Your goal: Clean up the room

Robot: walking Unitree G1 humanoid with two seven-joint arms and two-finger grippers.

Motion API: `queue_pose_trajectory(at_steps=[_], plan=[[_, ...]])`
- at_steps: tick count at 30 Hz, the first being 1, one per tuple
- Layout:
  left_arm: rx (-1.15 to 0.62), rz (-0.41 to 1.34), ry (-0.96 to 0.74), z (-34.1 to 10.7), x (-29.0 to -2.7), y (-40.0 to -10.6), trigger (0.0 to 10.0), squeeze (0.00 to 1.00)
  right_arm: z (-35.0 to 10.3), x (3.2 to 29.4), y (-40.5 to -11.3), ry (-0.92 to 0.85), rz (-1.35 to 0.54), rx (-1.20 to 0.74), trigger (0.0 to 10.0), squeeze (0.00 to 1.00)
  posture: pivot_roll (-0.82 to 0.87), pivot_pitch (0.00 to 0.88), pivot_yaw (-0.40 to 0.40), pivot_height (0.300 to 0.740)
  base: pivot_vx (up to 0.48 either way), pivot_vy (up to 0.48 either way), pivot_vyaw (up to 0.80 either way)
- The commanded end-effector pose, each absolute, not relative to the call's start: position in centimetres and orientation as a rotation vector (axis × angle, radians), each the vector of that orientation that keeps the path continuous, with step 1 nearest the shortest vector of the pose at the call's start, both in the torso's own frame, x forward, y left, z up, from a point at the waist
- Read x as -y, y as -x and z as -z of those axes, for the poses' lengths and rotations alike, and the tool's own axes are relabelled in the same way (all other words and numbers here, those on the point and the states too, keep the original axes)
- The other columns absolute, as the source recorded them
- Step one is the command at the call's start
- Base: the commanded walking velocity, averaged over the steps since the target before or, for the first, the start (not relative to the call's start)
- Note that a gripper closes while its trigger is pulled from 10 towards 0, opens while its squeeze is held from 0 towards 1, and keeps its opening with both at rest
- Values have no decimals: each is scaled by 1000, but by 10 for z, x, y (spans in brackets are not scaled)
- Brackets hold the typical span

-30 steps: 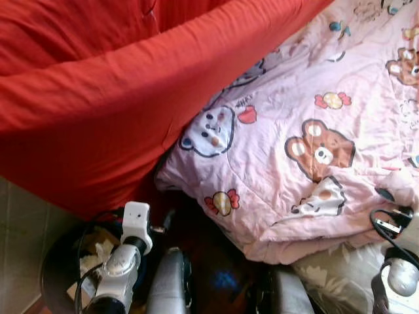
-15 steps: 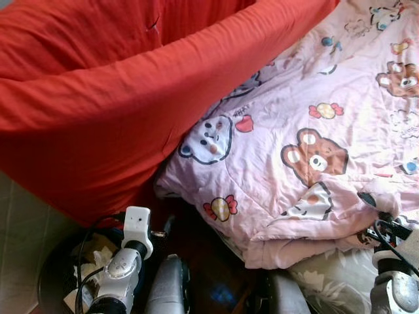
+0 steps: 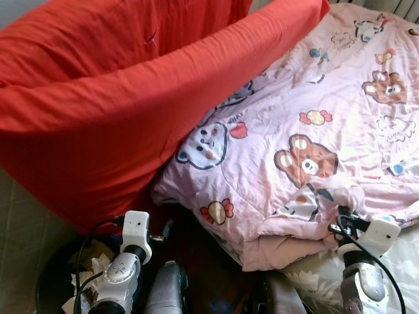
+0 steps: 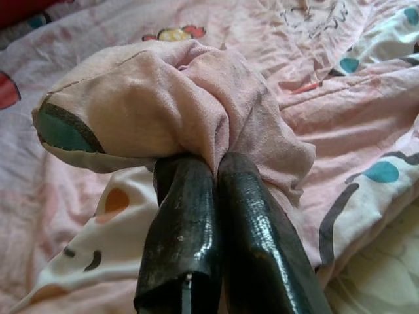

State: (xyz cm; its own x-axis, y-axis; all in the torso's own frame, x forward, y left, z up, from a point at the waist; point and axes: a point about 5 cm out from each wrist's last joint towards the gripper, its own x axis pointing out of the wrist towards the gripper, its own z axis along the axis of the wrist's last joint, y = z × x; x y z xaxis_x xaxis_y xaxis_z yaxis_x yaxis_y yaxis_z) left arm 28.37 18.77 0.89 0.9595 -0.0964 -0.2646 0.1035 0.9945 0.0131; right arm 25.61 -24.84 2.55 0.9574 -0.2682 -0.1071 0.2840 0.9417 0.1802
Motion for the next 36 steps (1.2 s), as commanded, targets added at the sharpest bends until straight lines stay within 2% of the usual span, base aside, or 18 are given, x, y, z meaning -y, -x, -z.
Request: queue_pose_trajectory(at_steps=[1, 8, 13, 14, 15, 16, 21, 26, 30, 36], plan=[[-301, 77, -23, -1, -194, -275, 10000, 0, -16, 244, -252, -204, 278, -133, 0, 0, 89, 179, 17, 702, 0, 0, 0], [-321, 66, -20, 3, -195, -273, 10000, 0, 0, 236, -249, -194, 265, -225, 0, 0, 95, 165, 12, 737, 0, 0, 0], [-374, 38, -26, 11, -201, -266, 10000, 0, 23, 236, -233, -187, 281, -355, 0, 0, 101, 134, 5, 740, 0, 0, 0], [-384, 29, -26, 12, -202, -265, 10000, 0, 28, 237, -228, -182, 290, -393, 3294, 0, 102, 129, 4, 740, 0, 0, 0], [-400, 17, -25, 14, -204, -263, 10000, 0, 36, 238, -220, -166, 299, -453, 8078, 0, 103, 116, 1, 740, 0, 0, 0], [-407, 11, -21, 15, -205, -263, 10000, 0, 40, 239, -216, -155, 305, -483, 10000, 0, 104, 112, 2, 740, 0, 0, 0], [-448, 6, -21, 20, -205, -258, 10000, 0, 50, 247, -201, -135, 351, -563, 10000, 0, 98, 101, 13, 740, 0, 0, 0], [-497, -4, -19, 28, -207, -251, 10000, 0, 57, 243, -194, -176, 349, -601, 10000, 0, 78, 95, 19, 740, 0, 0, 0], [-558, -47, 13, 37, -210, -241, 10000, 0, 78, 235, -166, -148, 361, -780, 10000, 0, 81, 79, 15, 740, 0, 0, 0], [-566, -52, 15, 38, -211, -240, 10000, 0, 81, 239, -156, -149, 425, -804, 10000, 0, 80, 83, 16, 740, 0, 0, 0]])
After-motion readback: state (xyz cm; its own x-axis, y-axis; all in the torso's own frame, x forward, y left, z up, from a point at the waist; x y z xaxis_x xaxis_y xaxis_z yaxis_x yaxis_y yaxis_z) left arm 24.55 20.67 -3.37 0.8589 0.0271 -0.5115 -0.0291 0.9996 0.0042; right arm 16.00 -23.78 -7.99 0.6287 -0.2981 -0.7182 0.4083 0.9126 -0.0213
